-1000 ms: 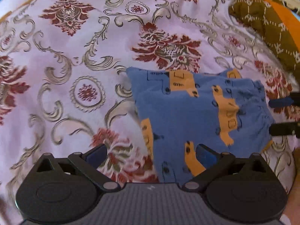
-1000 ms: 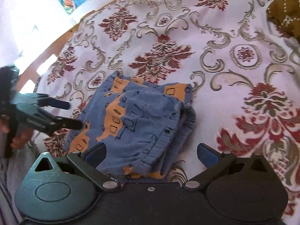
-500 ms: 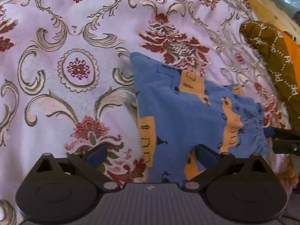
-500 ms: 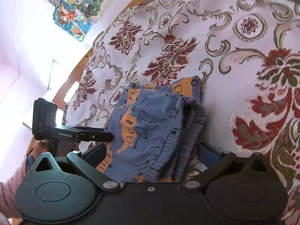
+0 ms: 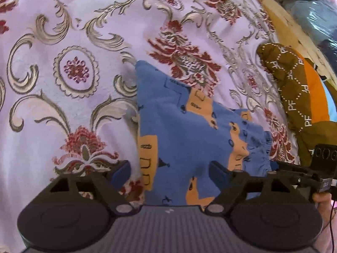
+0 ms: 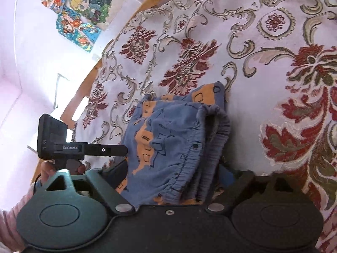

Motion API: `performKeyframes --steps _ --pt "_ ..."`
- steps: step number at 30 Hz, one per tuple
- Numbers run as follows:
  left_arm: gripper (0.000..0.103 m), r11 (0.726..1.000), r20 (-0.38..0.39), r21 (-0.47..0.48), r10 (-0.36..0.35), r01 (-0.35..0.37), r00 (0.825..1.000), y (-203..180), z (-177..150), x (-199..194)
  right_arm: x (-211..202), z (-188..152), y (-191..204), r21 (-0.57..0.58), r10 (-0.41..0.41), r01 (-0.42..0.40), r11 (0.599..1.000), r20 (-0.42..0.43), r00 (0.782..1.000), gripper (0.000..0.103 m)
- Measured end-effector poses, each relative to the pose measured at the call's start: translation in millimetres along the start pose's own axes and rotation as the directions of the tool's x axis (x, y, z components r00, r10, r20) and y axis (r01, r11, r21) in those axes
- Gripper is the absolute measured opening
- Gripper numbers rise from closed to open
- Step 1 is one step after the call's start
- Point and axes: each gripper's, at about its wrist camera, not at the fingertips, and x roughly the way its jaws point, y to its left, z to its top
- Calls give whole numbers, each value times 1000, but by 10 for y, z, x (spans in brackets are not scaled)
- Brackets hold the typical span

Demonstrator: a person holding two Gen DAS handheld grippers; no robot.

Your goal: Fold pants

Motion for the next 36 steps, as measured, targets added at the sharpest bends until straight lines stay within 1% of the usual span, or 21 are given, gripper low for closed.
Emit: performKeyframes --steps 1,2,3,4,5,6,7,10,14,19,22,24,28,30,34,36 --pt "72 1000 0 -1 3 -3 1000 5 -1 -4 -11 -11 -6 4 -9 9 1000 3 1000 77" --pt "69 1000 1 -1 -1 1 1000 12 -5 -7 -17 -18 -14 10 -19 19 1000 7 1000 69" --pt "63 1000 0 -2 -6 6 1000 15 -6 -12 -21 -25 -28 16 -29 28 999 10 1000 59" --pt "58 1000 -2 -2 -11 11 1000 16 -8 -15 -28 -33 -41 24 -42 42 999 13 999 54" --pt "56 1000 -2 0 -10 10 1000 11 -13 -19 -35 -43 -57 34 -57 56 998 17 998 45" --pt "54 1000 -1 5 -6 6 1000 5 -16 -24 -38 -52 -71 44 -67 66 997 22 997 38" --pt "50 1000 0 10 -2 2 1000 -3 -18 -29 -45 -64 -91 57 -76 74 996 28 997 36" --pt "45 1000 3 20 3 -3 1000 -22 -25 -47 -46 -88 -65 61 -90 88 994 43 995 34" --pt "37 999 12 40 10 -10 1000 -58 -36 -77 -44 -123 44 21 -125 124 992 62 990 30" --pt "22 997 30 75 18 -21 999 -125 -59 -115 -44 -166 176 -27 -163 166 986 94 982 28" --pt "18 996 41 88 20 -23 999 -137 -66 -140 -44 -200 242 -58 -189 197 979 118 975 27" --pt "16 995 48 96 23 -28 999 -151 -75 -156 -44 -225 303 -92 -209 223 971 136 968 26" --pt "14 991 71 129 37 -46 997 -215 -107 -194 -24 -295 450 -184 -255 286 940 175 951 26" --pt "13 989 79 139 43 -53 996 -230 -117 -208 -22 -319 492 -211 -268 306 928 192 944 26" --pt "12 987 99 149 39 -54 994 -254 -130 -240 5 -359 587 -267 -302 356 895 223 927 25" --pt "11 985 125 166 32 -53 992 -284 -146 -274 14 -380 652 -294 -319 382 876 239 917 25"
